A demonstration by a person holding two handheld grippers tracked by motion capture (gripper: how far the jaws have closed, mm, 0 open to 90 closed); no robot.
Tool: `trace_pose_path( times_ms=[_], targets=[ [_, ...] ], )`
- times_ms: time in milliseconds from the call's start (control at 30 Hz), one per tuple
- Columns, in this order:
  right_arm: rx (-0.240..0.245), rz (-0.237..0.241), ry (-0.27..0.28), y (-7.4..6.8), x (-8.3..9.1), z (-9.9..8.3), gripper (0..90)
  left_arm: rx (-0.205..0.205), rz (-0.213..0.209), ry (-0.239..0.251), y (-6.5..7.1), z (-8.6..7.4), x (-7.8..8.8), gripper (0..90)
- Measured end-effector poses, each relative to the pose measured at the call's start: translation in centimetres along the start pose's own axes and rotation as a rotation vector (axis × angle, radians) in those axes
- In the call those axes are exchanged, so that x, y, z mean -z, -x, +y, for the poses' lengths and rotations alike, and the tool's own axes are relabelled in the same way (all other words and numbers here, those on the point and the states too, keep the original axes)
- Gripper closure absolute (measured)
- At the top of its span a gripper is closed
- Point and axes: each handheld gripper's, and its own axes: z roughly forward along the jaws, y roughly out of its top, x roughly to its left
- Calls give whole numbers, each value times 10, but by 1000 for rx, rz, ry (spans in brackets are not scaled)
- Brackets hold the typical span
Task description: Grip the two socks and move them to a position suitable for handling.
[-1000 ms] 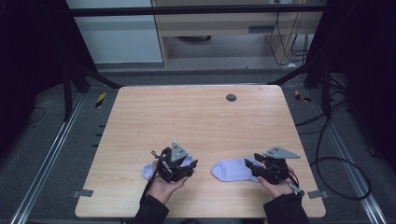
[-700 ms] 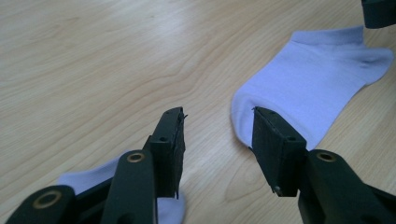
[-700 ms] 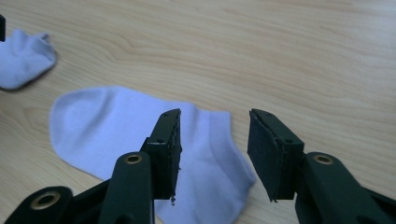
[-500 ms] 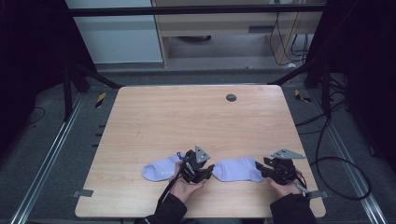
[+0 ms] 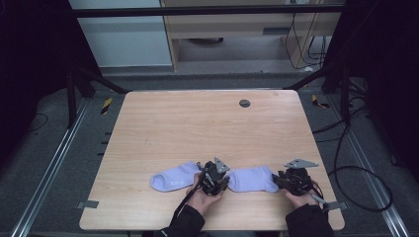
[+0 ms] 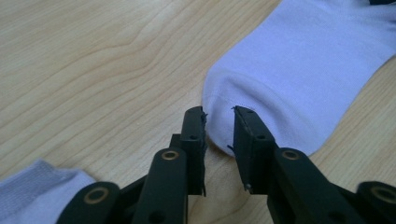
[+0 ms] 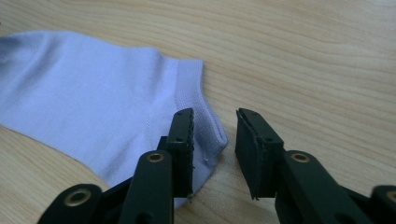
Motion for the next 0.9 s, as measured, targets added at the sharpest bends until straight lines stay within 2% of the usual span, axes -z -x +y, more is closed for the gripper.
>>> trace_pose_path(
  times_ms=[200,533,667,833,900],
  targets=[
    [-7,10,-16,1,-1,0,831,3,-7,-6,0,0,-3,870],
    [13,-1,-30,-4,1,3,871,30,-45,-9,-5,1,1,894],
    [21,9,-4,-9,10,7,871,5,-45,-2,-5,4,15,894],
    [42,33,51,-21,29,14,870,-12,-57,7,-8,7,37,894],
    [51,46,69,-29,37,16,870,-35,-48,6,-9,6,47,894]
  ],
)
